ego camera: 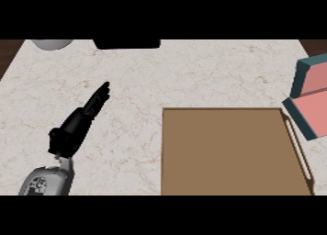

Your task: Pick the tomato from the tray and place it in the cardboard box

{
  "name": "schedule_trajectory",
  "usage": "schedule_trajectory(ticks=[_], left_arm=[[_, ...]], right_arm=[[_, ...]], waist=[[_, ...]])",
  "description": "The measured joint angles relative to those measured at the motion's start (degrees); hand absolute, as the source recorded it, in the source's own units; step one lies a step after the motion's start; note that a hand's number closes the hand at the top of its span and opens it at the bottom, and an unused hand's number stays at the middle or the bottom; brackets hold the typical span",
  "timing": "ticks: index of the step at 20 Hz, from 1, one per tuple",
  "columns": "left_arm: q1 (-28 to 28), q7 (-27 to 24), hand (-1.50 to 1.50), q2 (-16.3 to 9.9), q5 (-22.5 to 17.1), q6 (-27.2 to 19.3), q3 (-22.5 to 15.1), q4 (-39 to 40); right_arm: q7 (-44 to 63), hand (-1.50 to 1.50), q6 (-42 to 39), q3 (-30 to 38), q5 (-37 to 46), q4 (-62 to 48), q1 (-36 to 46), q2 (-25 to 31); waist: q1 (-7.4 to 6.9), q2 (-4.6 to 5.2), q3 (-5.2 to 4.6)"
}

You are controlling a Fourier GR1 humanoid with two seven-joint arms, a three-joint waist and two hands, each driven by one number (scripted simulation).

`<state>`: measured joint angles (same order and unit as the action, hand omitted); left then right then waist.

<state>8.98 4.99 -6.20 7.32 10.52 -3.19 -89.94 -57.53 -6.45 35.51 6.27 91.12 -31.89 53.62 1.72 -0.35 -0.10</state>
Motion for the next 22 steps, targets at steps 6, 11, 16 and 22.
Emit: schedule_trajectory(ticks=[6,11,16,22], left_arm=[[1.29,-0.47,0.0,1.04,0.83,-0.35,-0.65,1.47],[1.57,-0.63,0.0,1.93,1.37,-0.42,-1.42,1.69],[1.66,-1.09,0.0,1.48,1.36,0.21,-0.92,1.99],[1.47,-1.27,0.0,1.98,1.82,0.37,-1.35,2.02]], right_arm=[[4.85,1.5,-6.89,6.87,-6.34,-0.63,0.19,1.43],[12.82,1.5,-10.87,8.2,-8.27,-0.96,6.21,3.67],[18.6,1.5,-14.21,5.84,-8.25,-4.65,14.63,6.46],[25.37,1.5,-15.26,-0.35,-7.39,-8.41,26.03,7.78]], waist=[[-0.81,0.2,0.02],[-1.5,0.31,0.04],[-1.95,0.4,0.06],[-2.32,0.46,0.08]])
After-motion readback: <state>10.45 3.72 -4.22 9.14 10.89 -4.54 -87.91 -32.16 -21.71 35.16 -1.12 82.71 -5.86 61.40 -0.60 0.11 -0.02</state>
